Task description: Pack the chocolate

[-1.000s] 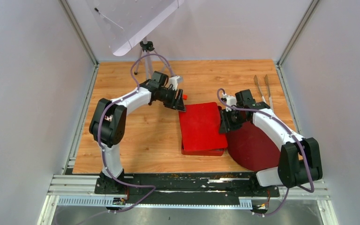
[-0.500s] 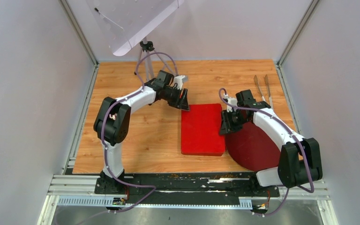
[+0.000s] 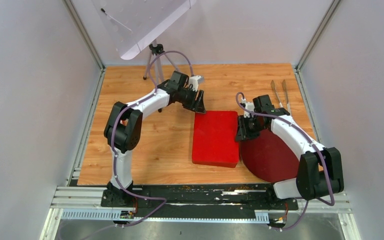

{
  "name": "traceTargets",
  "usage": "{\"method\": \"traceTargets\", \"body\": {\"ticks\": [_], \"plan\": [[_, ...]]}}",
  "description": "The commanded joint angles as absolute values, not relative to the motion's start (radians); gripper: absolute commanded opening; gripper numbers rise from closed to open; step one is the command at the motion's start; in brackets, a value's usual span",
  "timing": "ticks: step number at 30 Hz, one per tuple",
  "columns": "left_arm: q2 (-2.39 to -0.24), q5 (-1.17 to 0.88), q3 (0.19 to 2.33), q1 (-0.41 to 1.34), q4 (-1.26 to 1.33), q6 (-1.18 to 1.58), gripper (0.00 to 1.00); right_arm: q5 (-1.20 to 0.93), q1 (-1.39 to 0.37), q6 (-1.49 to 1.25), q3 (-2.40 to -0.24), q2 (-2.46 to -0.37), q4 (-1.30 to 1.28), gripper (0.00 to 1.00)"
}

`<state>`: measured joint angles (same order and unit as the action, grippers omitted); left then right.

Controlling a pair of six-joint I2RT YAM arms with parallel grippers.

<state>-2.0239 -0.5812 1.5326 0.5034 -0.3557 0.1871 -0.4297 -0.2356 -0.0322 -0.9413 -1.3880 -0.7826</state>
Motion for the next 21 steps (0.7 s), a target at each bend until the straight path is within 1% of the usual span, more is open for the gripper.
{"method": "traceTargets", "body": {"ticks": [1, 7, 11, 13, 16, 18, 21], "plan": [[-2.057, -0.57, 1.604, 0.512, -0.333, 0.157, 0.63, -0.388, -0.198, -0.058, -0.944, -1.402, -0.726, 0.31], [-2.094, -0.575, 1.682, 0.514, -0.339, 0.141, 0.63, -0.405, -0.193, -0.064, -0.939, -1.416, -0.713, 0.33], [-1.993, -0.509, 1.705, 0.512, -0.368, 0.085, 0.67, -0.415, -0.17, -0.046, -0.987, -1.396, -0.737, 0.35], [-1.909, -0.48, 1.664, 0.511, -0.354, 0.052, 0.68, -0.416, -0.154, -0.044, -0.999, -1.382, -0.74, 0.37], [-1.779, -0.462, 1.549, 0.511, -0.338, 0.025, 0.69, -0.422, -0.129, -0.043, -1.003, -1.373, -0.718, 0.45], [-1.702, -0.474, 1.465, 0.511, -0.349, 0.011, 0.69, -0.429, -0.113, -0.033, -1.008, -1.374, -0.711, 0.52], [-1.597, -0.533, 1.312, 0.511, -0.378, -0.01, 0.68, -0.467, -0.107, 0.04, -1.028, -1.378, -0.703, 0.54]]}}
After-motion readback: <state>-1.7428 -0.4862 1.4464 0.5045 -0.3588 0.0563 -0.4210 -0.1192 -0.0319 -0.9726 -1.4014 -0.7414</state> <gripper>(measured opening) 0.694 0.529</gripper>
